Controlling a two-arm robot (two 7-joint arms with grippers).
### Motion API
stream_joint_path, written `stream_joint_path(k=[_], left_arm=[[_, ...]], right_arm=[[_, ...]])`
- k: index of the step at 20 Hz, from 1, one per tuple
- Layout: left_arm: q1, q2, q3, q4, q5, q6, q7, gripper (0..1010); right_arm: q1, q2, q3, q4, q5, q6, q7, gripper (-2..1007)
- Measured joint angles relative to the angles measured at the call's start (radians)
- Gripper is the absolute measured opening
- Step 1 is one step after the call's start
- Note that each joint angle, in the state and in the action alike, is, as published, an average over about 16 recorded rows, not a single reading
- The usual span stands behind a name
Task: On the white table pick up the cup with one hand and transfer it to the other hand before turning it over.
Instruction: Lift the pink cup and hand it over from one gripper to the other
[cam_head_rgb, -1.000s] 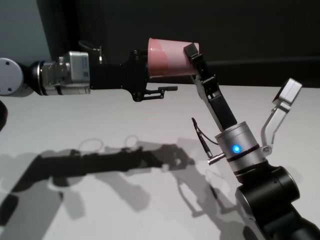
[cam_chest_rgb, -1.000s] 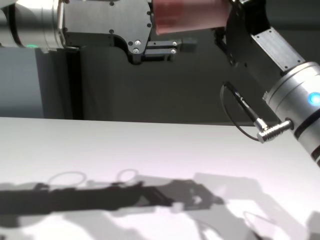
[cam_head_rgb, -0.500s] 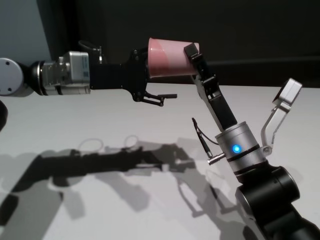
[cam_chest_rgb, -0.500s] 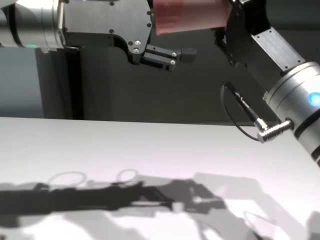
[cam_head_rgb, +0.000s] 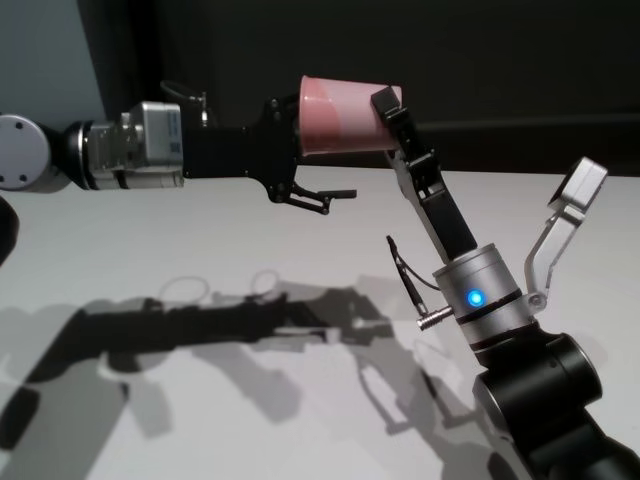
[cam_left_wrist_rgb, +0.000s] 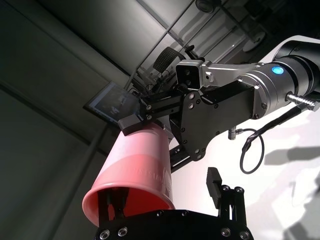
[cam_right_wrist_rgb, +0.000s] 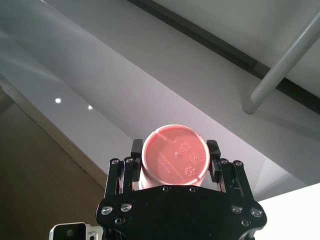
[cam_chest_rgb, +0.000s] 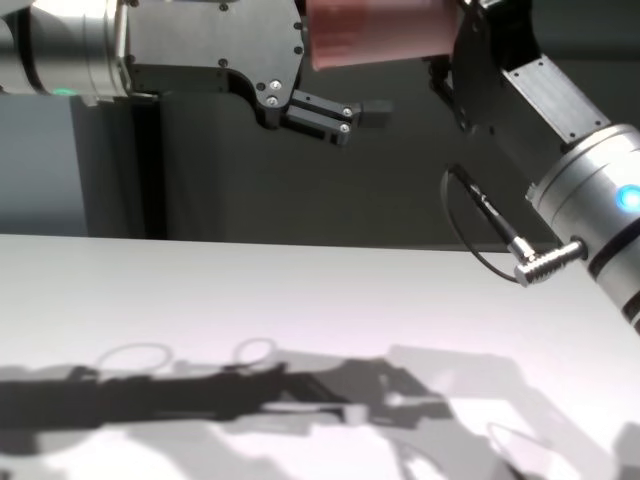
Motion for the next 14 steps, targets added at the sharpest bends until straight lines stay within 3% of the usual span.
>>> stream_joint_path(k=[7,14], left_arm=[[0.012,0.014,-0.002,-0.016,-0.002,0.011,0.006,1001],[0.041,0.049,-0.012,-0.05,-0.007,0.032,0.018,1001]], right_arm=[[0.0,0.0,0.0,0.0,0.0,0.0,0.0,743],[0.0,0.0,0.0,0.0,0.0,0.0,0.0,743]])
